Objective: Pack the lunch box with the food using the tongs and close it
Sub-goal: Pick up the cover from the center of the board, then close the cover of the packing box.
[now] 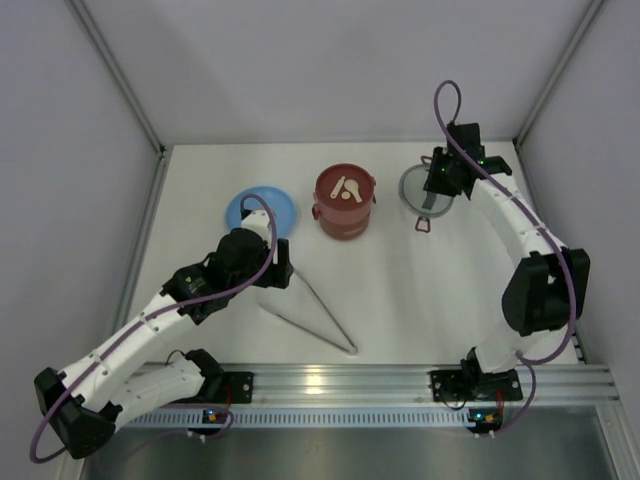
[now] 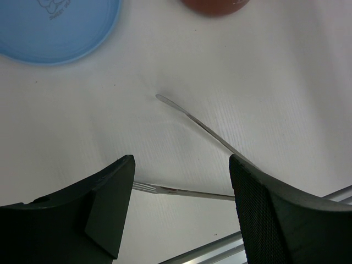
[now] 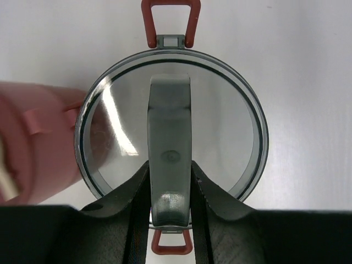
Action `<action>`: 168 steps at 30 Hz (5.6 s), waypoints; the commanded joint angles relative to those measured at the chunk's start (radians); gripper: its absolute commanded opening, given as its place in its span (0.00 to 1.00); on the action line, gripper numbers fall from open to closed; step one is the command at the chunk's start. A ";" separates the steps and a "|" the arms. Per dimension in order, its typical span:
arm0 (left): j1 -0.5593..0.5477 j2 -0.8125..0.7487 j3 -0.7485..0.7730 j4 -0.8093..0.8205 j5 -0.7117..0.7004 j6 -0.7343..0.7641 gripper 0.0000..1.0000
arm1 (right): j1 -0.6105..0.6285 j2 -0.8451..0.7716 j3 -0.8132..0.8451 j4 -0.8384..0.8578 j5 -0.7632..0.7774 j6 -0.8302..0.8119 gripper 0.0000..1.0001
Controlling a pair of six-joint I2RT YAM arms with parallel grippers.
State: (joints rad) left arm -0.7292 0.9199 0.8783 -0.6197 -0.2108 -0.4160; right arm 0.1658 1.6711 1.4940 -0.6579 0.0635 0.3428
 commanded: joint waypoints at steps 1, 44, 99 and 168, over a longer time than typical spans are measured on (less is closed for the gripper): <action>-0.004 0.007 0.005 0.057 -0.022 0.003 0.74 | 0.110 -0.122 0.058 0.027 -0.057 0.114 0.00; -0.004 0.036 0.125 0.023 -0.283 -0.052 0.75 | 0.469 0.179 0.609 -0.213 0.369 0.751 0.00; -0.004 0.017 0.133 0.015 -0.285 -0.017 0.76 | 0.500 0.312 0.686 -0.353 0.286 0.527 0.00; -0.004 0.022 0.143 -0.011 -0.277 -0.012 0.77 | 0.459 0.417 0.703 -0.253 0.318 0.601 0.39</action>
State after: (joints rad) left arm -0.7292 0.9451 0.9874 -0.6369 -0.4873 -0.4419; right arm 0.6331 2.0892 2.1876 -0.9428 0.3363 0.9298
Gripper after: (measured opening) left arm 0.766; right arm 0.389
